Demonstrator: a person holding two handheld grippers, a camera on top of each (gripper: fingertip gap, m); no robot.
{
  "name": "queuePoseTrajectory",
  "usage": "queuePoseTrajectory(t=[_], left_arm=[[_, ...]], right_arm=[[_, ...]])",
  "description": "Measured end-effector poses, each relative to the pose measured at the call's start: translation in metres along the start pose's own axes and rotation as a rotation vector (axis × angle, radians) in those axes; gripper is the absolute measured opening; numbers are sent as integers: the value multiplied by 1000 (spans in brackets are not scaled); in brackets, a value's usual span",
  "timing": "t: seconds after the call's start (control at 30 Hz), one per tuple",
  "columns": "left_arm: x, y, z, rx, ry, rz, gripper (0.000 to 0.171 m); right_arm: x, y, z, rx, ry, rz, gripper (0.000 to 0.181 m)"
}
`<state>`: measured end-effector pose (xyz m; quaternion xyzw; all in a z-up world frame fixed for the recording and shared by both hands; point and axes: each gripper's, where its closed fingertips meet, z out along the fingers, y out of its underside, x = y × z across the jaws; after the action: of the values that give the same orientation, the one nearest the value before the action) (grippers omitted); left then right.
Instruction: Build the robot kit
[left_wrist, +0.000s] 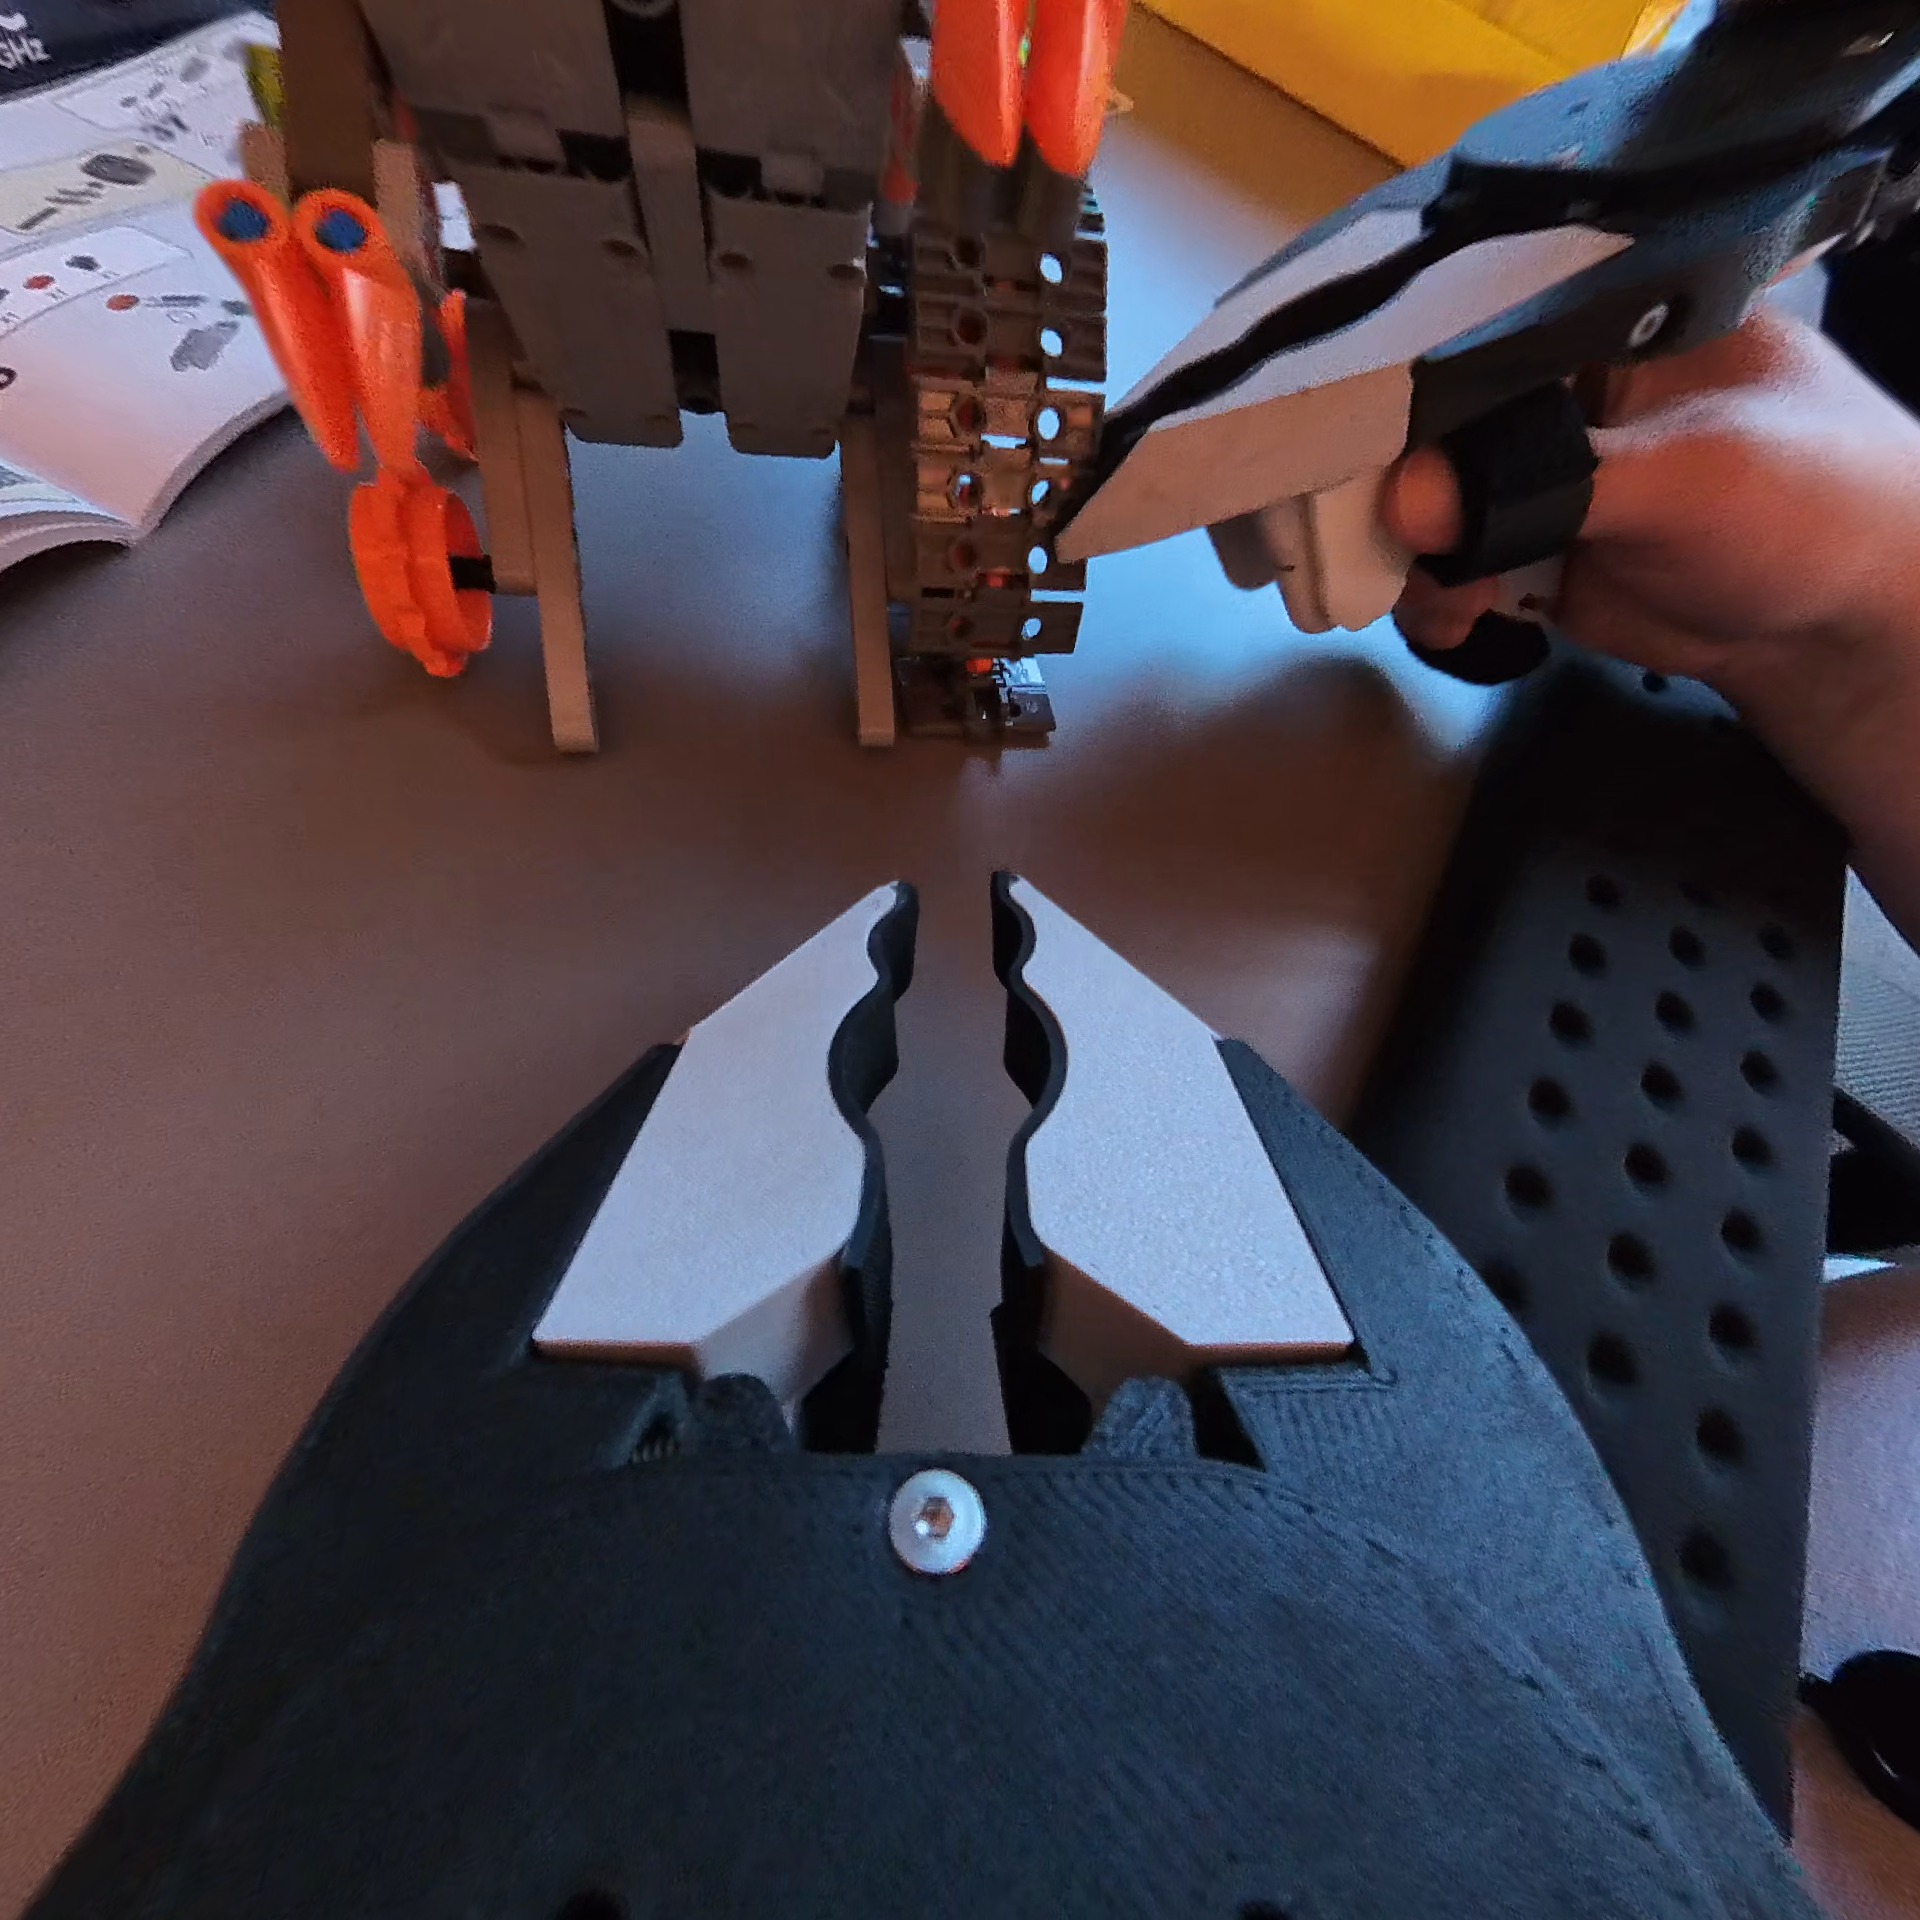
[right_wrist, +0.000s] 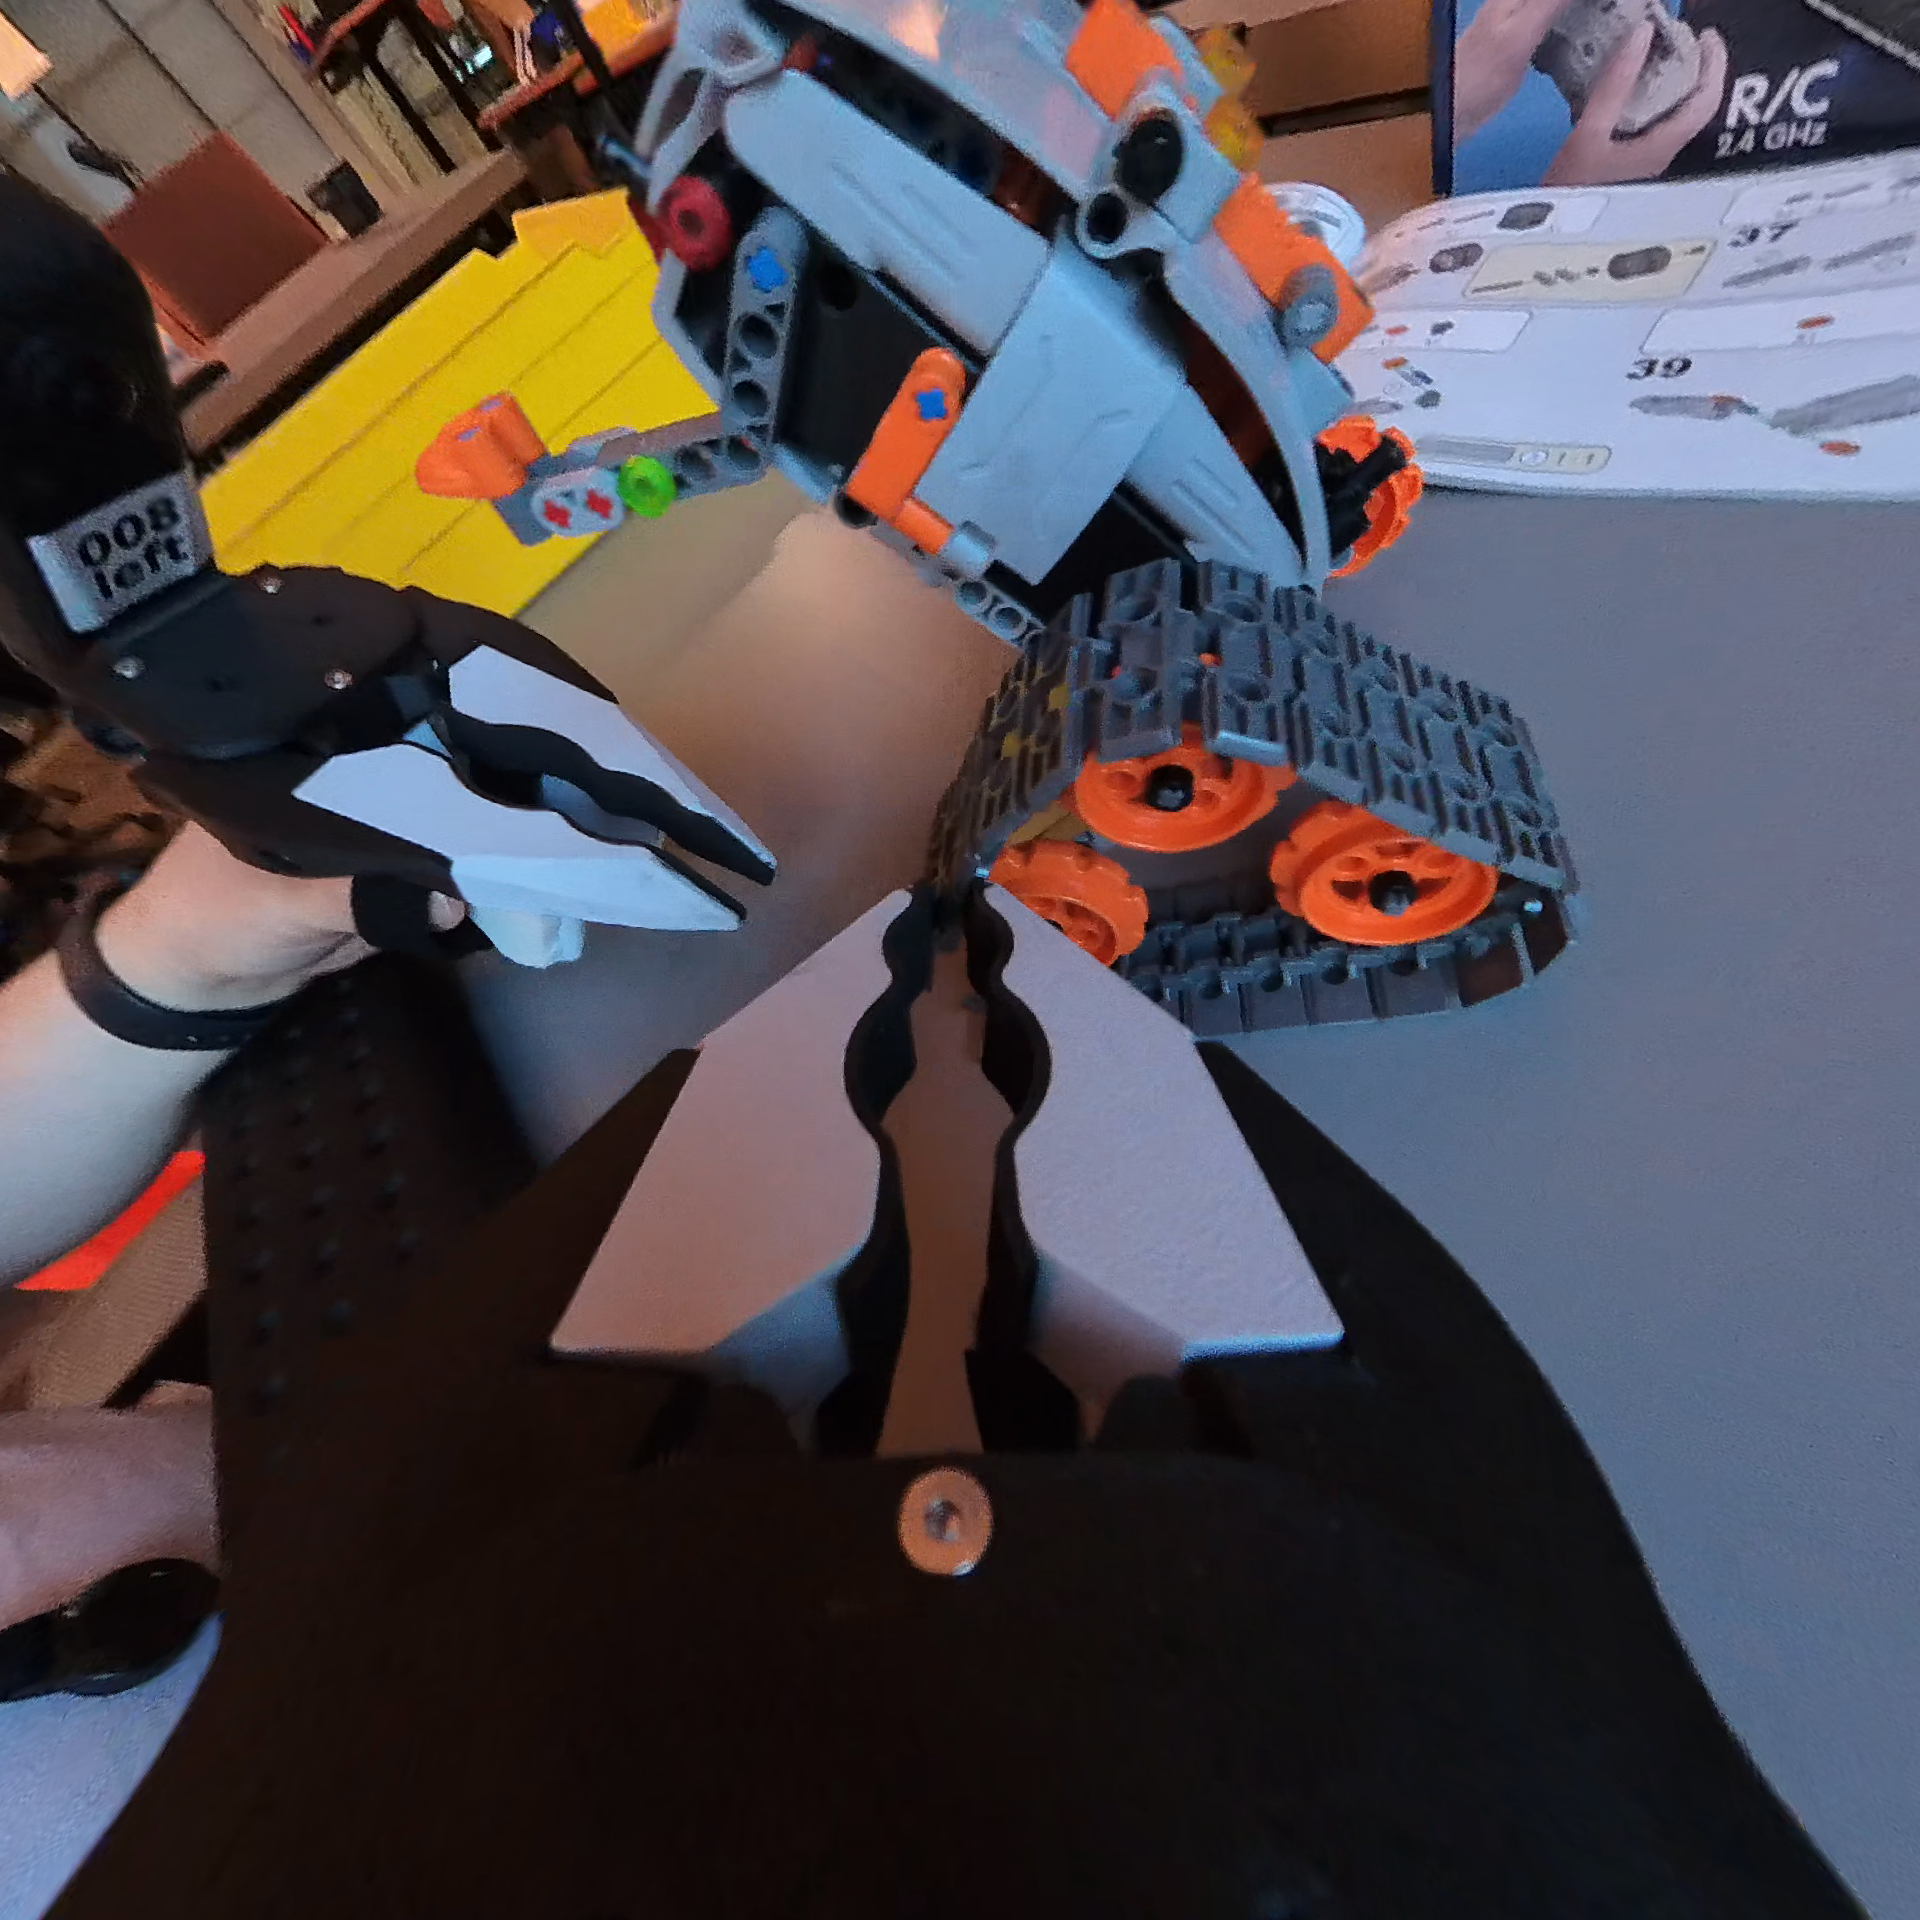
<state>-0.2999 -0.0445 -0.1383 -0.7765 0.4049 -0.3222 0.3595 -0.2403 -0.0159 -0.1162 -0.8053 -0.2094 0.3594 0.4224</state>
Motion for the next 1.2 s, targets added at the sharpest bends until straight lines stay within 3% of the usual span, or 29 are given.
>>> queuePoseTrajectory(t=[0.23, 0.8, 1.2], left_arm=[[1, 9, 4, -49, -13, 31, 14], [1, 13, 6, -70, -6, 16, 16], [0, 14, 7, -69, -5, 8, 16]], right_arm=[[-3, 0, 0, -29, 70, -155, 4], [-7, 5, 3, -55, 58, -170, 3], [-9, 13, 6, -102, 110, -290, 4]])
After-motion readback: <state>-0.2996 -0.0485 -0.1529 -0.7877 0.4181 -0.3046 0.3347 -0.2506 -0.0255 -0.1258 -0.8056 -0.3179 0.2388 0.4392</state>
